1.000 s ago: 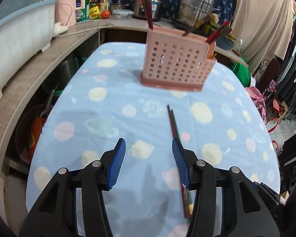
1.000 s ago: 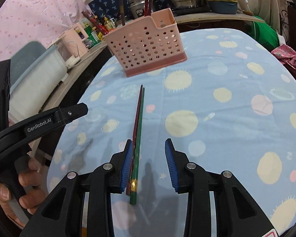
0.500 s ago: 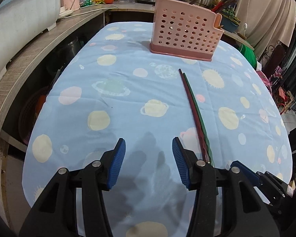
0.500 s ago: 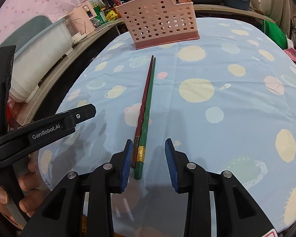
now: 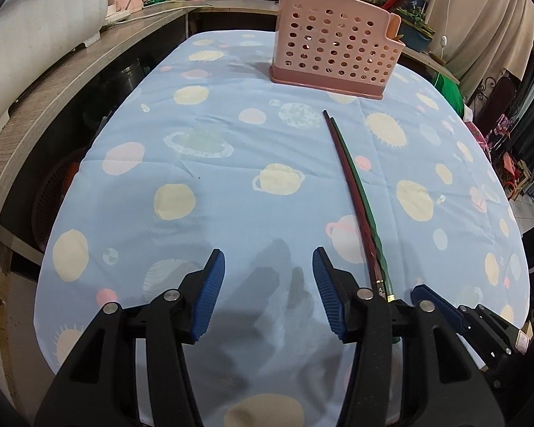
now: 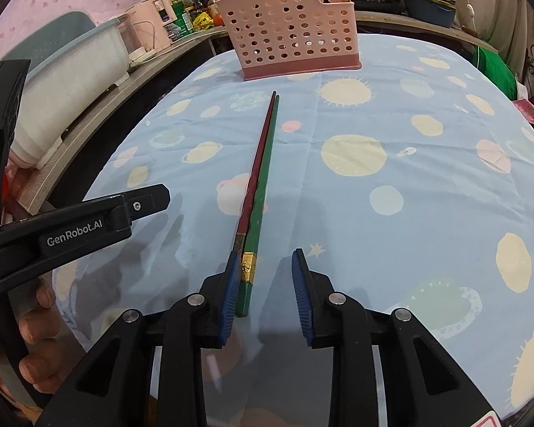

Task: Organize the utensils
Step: 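Grasp the green chopstick with the right tool while the left tool grasps the dark-red one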

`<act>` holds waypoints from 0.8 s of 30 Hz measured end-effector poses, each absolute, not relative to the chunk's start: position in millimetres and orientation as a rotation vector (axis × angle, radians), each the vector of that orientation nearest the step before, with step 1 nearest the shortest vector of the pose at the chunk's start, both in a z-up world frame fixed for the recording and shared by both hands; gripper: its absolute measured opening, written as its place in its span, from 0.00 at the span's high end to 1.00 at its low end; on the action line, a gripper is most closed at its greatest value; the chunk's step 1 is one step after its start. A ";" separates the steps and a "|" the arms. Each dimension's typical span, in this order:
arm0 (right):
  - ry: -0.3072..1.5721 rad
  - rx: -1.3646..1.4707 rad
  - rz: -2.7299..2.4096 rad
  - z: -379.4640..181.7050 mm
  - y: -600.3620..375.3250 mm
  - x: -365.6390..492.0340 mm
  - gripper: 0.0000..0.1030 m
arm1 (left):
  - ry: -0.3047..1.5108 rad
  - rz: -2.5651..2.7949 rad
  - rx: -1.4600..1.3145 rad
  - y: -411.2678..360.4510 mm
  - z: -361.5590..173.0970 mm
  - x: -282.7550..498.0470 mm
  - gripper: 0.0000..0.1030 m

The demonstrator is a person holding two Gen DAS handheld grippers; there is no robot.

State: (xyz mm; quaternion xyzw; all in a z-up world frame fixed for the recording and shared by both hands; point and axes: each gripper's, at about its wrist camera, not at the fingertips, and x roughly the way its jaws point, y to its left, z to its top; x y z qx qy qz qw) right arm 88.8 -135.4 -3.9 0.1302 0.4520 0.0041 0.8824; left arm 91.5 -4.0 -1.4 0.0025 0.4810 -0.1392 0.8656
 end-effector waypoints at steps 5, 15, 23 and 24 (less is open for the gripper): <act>0.935 0.275 0.009 -4.3 -138.2 87.6 0.78 | 1.011 -0.291 0.009 -4.6 -2.7 90.9 0.51; 0.928 0.253 0.002 -4.1 -137.3 85.9 0.79 | 1.026 -0.294 0.017 -6.3 -6.7 88.5 0.50; 0.924 0.201 -0.034 -5.7 -136.5 83.7 0.93 | 1.031 -0.300 0.023 -9.1 -8.5 86.9 0.50; 0.923 0.210 -0.036 -6.0 -138.6 83.4 0.94 | 1.032 -0.301 0.023 -9.4 -8.7 87.0 0.49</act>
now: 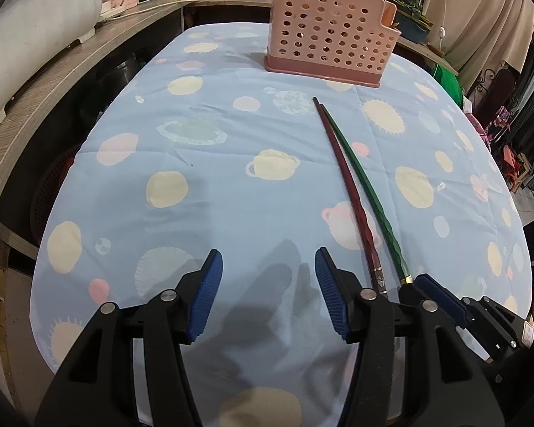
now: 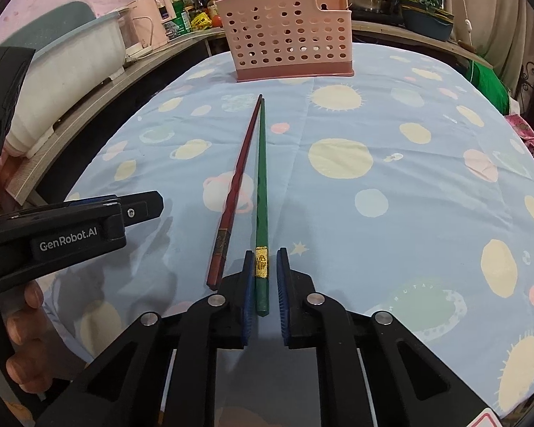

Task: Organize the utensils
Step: 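Grasp the green chopstick with the right tool while the left tool grasps the dark-red one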

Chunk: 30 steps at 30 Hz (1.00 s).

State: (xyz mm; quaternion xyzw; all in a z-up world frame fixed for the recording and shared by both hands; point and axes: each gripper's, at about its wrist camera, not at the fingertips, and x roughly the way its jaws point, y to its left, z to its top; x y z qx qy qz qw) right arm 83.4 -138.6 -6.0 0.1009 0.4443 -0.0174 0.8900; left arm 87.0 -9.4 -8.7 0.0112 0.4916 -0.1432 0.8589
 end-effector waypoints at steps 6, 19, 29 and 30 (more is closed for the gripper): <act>0.911 0.241 -0.060 -6.3 -148.1 79.4 0.94 | 1.024 -0.316 0.027 -15.0 -6.1 83.7 0.40; 0.890 0.331 -0.108 -8.0 -175.8 67.0 0.94 | 1.040 -0.409 0.067 -51.8 -8.7 66.8 0.27; 0.879 0.358 -0.093 -9.2 -179.1 62.7 0.93 | 1.034 -0.398 0.101 -68.8 -15.0 66.5 0.27; 0.878 0.358 -0.091 -9.4 -178.9 62.1 0.93 | 1.035 -0.394 0.102 -69.7 -16.1 67.0 0.28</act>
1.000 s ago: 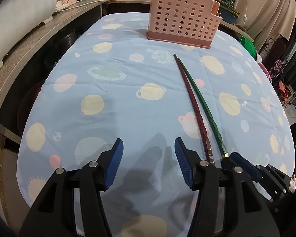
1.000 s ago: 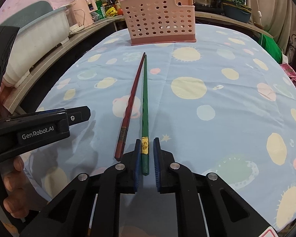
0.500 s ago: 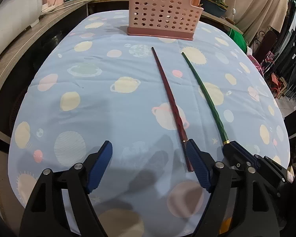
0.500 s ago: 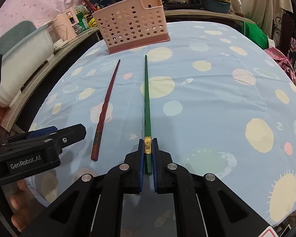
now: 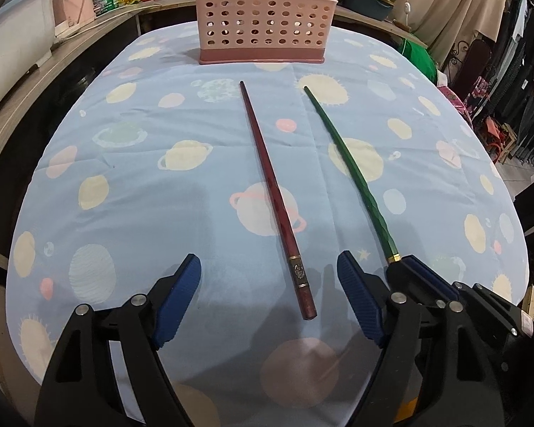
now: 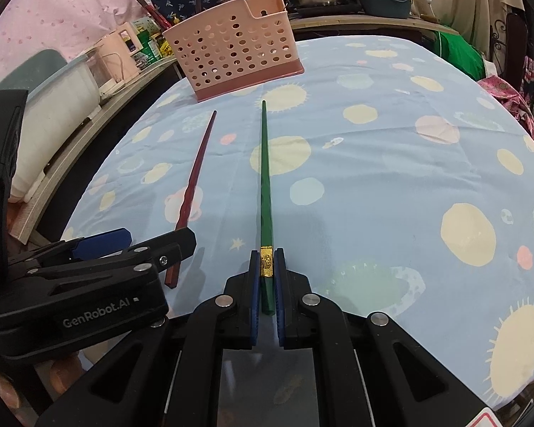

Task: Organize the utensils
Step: 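Grasp the green chopstick with the right tool while the left tool grasps the dark-red one, then lift and carry both chopsticks over the pink basket with both tools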

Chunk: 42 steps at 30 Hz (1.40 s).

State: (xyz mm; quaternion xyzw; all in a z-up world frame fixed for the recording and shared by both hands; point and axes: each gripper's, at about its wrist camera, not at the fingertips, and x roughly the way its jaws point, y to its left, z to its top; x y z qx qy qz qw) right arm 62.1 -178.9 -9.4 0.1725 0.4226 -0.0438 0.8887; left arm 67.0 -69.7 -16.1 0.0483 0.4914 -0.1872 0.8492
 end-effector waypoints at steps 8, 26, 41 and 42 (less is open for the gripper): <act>0.873 0.367 -0.086 -10.1 -180.1 60.5 0.93 | 1.027 -0.363 0.130 -67.3 -20.5 64.3 0.47; 0.841 0.414 -0.084 7.9 -191.5 59.8 0.93 | 1.003 -0.359 0.101 -43.2 -0.6 61.9 0.93; 0.628 0.447 -0.079 98.9 -227.1 73.0 0.93 | 0.893 -0.388 -0.035 -26.1 85.2 79.5 0.93; 0.613 0.453 -0.077 105.1 -230.7 75.8 0.93 | 0.882 -0.389 -0.037 -26.6 90.5 81.2 0.93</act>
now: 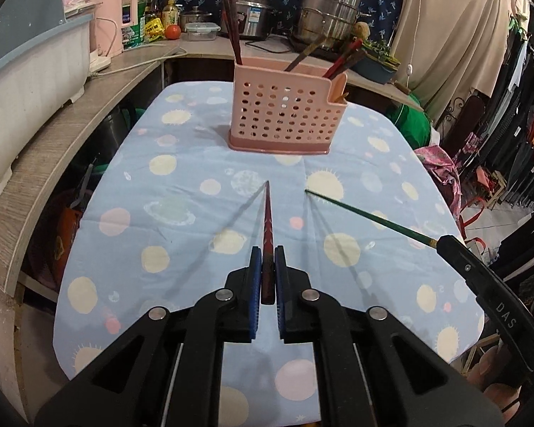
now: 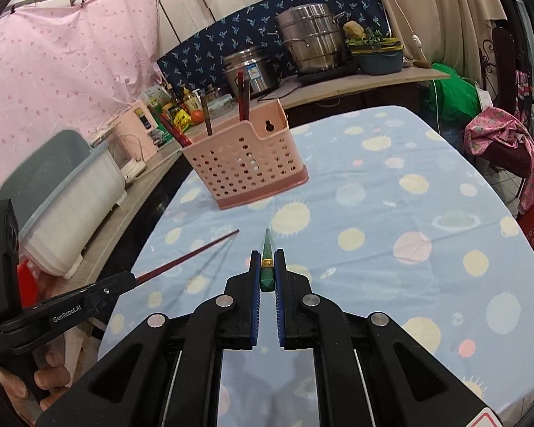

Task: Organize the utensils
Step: 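Lift and carry both chopsticks over the pink basket with both tools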

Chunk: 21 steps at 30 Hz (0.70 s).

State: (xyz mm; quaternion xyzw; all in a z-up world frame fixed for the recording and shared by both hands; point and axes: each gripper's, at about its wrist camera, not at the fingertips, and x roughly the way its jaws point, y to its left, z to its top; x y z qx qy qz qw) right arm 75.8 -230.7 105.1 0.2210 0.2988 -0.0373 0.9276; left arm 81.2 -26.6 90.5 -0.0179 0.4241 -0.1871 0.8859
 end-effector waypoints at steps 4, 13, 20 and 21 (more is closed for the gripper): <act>0.568 0.470 -0.075 124.4 -240.8 86.9 0.93 | 0.844 -0.385 -0.046 -28.7 110.5 91.6 0.93; 0.509 0.477 -0.080 151.2 -255.6 112.5 0.93 | 0.753 -0.373 -0.055 -32.6 150.5 121.6 0.93; 0.458 0.496 -0.083 172.8 -267.4 135.7 0.93 | 0.699 -0.370 -0.076 -31.5 180.8 146.1 0.93; 0.447 0.500 -0.083 177.0 -269.5 139.9 0.93 | 0.692 -0.375 -0.082 -31.2 186.1 150.7 0.93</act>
